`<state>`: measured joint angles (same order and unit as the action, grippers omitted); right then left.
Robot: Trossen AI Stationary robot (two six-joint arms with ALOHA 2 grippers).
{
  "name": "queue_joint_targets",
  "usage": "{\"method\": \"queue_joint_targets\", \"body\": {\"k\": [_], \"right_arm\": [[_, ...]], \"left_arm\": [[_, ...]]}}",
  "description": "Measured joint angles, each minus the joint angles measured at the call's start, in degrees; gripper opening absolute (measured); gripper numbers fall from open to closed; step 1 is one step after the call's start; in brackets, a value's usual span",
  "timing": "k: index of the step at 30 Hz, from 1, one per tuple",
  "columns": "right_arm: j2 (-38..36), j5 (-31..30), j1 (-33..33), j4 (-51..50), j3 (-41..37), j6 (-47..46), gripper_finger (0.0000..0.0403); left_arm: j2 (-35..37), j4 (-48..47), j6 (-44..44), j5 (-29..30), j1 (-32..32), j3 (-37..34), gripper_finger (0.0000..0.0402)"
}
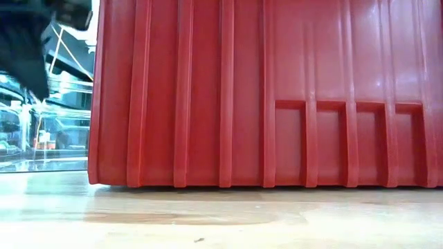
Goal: Sort blocks
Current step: Move the transparent bin to the top left, then break down the bin divider
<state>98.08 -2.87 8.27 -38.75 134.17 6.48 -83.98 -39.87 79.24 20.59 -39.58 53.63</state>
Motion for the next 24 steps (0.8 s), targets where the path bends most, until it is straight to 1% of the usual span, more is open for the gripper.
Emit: {"method": "queue_joint_targets", "body": {"k": [3,6,10,12,14,16,21,23,24], "right_arm": [[0.0,0.0,0.0,0.0,0.0,0.0,0.0177],[0.0,0.0,0.0,0.0,0.0,0.0,0.0177],[0.0,0.0,0.0,0.0,0.0,0.0,0.0177],[0.0,0.0,0.0,0.0,0.0,-0.2,0.0177],[0.0,0.0,0.0,0.0,0.0,-0.2,0.0177],[0.0,0.0,0.0,0.1,0.0,-0.2,0.0177],[0.0,0.5,-0.4,0.2,0.0,-1.3,0.0177],[0.0,2.6,-0.8,0.0,0.0,-2.9,0.0177],[0.0,4.7,-1.1,-0.1,0.0,-3.0,0.0177]], "left_arm": [[-0.7,-6.3,2.6,-1.1,-0.1,0.0,0.0000],[0.0,-16.6,5.2,-0.8,-0.4,0.1,0.0000],[1.1,-31.4,7.7,2.4,0.6,0.1,0.0000],[1.5,-36.0,7.7,3.1,1.6,0.0,0.0000],[3.0,-37.3,7.2,3.1,2.4,0.6,0.0000],[5.6,-35.9,3.7,2.7,2.0,2.6,0.0000],[13.5,-33.3,-4.5,3.3,-1.5,11.2,0.0000],[16.4,-32.8,-5.7,4.8,-3.4,14.9,0.0000],[17.9,-32.6,-5.8,6.6,-4.4,16.6,0.0000]]}}
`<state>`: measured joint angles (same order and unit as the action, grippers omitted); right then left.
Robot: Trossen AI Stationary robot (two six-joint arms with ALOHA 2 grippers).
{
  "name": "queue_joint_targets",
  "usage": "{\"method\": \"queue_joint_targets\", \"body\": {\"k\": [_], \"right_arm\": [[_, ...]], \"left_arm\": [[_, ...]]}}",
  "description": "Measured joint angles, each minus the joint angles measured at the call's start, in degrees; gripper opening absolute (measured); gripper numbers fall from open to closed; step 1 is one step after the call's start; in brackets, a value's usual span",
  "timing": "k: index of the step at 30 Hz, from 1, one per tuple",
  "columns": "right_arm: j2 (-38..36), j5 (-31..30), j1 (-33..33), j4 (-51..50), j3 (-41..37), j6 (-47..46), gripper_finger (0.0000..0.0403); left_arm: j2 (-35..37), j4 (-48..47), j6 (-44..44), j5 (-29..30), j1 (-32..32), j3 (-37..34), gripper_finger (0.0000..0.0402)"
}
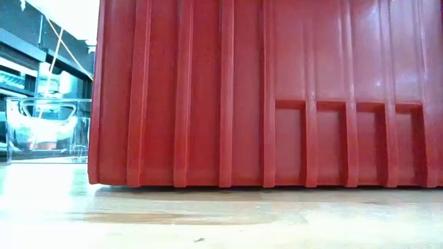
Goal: Sort blocks
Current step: Break down the bin divider
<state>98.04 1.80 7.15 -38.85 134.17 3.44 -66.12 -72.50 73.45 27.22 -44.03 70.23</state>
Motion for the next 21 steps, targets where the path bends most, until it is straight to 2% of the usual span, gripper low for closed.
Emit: {"method": "queue_joint_targets", "body": {"k": [2,5,8,10,15,21], "right_arm": [[0.0,3.7,-0.8,-0.5,0.0,0.0,0.0177],[0.1,4.3,-2.9,-2.8,0.0,-1.4,0.0177],[0.2,-1.1,-5.5,-5.9,0.0,-3.5,0.0177],[0.2,-5.8,-7.3,-7.1,0.0,-4.9,0.0177],[0.3,-15.6,-9.7,-6.8,0.0,-9.5,0.0177],[1.5,-24.7,-9.6,-7.1,0.0,-21.1,0.0177]], "left_arm": [[3.0,0.9,1.3,7.0,-2.4,2.9,0.0000],[7.2,0.9,3.2,23.7,-6.8,4.8,0.0000],[11.7,-0.2,2.0,38.5,-11.2,4.2,0.0000],[14.8,-2.4,0.4,43.2,-13.3,3.5,0.0000],[22.1,-5.1,-8.8,42.2,-16.6,3.4,0.0000],[29.7,0.2,-27.5,32.4,-20.3,3.4,0.0000]]}}
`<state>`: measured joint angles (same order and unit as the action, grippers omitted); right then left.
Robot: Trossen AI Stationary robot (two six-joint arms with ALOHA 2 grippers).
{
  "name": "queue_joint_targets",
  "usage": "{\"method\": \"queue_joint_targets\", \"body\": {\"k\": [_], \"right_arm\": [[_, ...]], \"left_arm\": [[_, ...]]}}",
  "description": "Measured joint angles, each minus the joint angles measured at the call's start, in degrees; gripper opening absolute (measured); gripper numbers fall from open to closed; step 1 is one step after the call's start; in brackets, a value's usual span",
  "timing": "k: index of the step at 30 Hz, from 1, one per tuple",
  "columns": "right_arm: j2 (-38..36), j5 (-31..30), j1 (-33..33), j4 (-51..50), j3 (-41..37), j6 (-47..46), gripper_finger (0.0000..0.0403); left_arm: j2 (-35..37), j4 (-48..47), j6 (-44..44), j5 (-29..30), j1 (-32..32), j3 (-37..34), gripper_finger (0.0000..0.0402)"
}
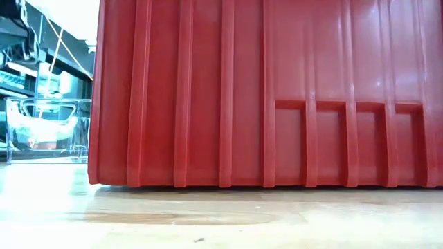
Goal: Sort blocks
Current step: Break down the bin divider
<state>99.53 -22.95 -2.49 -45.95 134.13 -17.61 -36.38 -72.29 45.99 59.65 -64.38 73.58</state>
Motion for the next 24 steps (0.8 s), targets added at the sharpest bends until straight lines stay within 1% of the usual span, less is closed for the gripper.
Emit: {"method": "queue_joint_targets", "body": {"k": [2,5,9,16,20,24], "right_arm": [[0.9,-1.3,0.5,-0.1,0.0,-3.2,0.0177],[2.1,-1.3,1.2,-0.7,0.0,-7.0,0.0177],[3.2,-1.0,2.4,-1.2,0.0,-9.4,0.0177],[3.6,-0.8,3.3,-1.4,0.0,-10.9,0.0177],[3.6,-0.8,3.3,-1.8,0.0,-10.8,0.0177],[3.6,-0.8,3.2,-4.3,0.0,-12.0,0.0177]], "left_arm": [[1.8,2.4,-5.3,-1.0,-0.8,0.0,0.0000],[3.7,5.4,-11.7,-1.3,-1.6,-0.3,0.0000],[6.1,11.9,-18.6,-1.3,-2.2,-3.9,0.0000],[10.5,23.6,-25.9,-1.6,-2.2,-13.2,0.0000],[13.3,28.0,-28.8,0.3,-2.2,-16.6,0.0000],[16.7,31.6,-30.3,1.1,-2.2,-18.8,0.0000]]}}
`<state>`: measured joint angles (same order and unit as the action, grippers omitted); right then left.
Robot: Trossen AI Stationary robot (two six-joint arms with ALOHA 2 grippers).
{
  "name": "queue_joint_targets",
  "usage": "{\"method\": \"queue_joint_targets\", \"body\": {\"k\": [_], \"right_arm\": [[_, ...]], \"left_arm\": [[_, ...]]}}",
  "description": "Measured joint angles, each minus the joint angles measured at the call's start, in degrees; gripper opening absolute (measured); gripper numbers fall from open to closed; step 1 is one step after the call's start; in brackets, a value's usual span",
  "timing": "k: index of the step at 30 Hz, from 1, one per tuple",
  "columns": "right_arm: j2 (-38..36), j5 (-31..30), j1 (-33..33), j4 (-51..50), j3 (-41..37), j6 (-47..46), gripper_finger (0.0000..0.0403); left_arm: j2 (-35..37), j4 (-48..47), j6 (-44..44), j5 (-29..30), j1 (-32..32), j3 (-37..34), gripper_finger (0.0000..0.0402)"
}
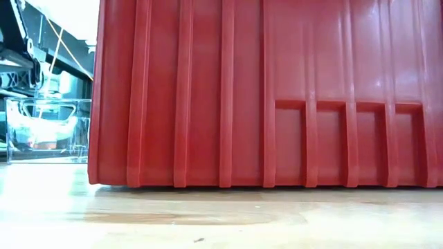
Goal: Sort blocks
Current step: Break down the bin divider
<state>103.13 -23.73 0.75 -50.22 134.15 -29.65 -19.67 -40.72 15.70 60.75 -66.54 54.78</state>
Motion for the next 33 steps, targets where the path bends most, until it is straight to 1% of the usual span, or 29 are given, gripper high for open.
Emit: {"method": "queue_joint_targets", "body": {"k": [5,14,18,21,24,29,33], "right_arm": [[0.0,0.0,0.0,-1.9,0.0,-1.6,0.0177],[0.0,-0.3,0.0,-1.9,0.0,-1.6,0.0177],[0.0,-0.3,0.0,-1.9,0.0,-1.7,0.0177],[0.0,-0.3,0.0,-1.9,0.0,-2.1,0.0177],[0.0,-0.3,0.0,-1.9,0.0,-2.1,0.0177],[0.0,-0.3,0.0,-1.9,0.0,-2.5,0.0177],[0.0,-0.4,0.0,-1.9,0.0,-2.4,0.0177]], "left_arm": [[2.5,4.6,-2.8,0.0,0.0,-3.3,0.0000],[2.8,12.2,-3.1,-0.8,0.1,-10.5,0.0000],[2.8,16.8,-5.2,-6.4,1.2,-12.0,0.0000],[2.8,19.3,-5.4,-9.1,2.9,-13.2,0.0000],[2.8,23.5,-5.3,-12.9,4.9,-15.9,0.0000],[1.9,30.9,-2.6,-17.4,9.6,-21.0,0.0000],[0.5,35.8,-1.2,-21.8,14.5,-23.3,0.0000]]}}
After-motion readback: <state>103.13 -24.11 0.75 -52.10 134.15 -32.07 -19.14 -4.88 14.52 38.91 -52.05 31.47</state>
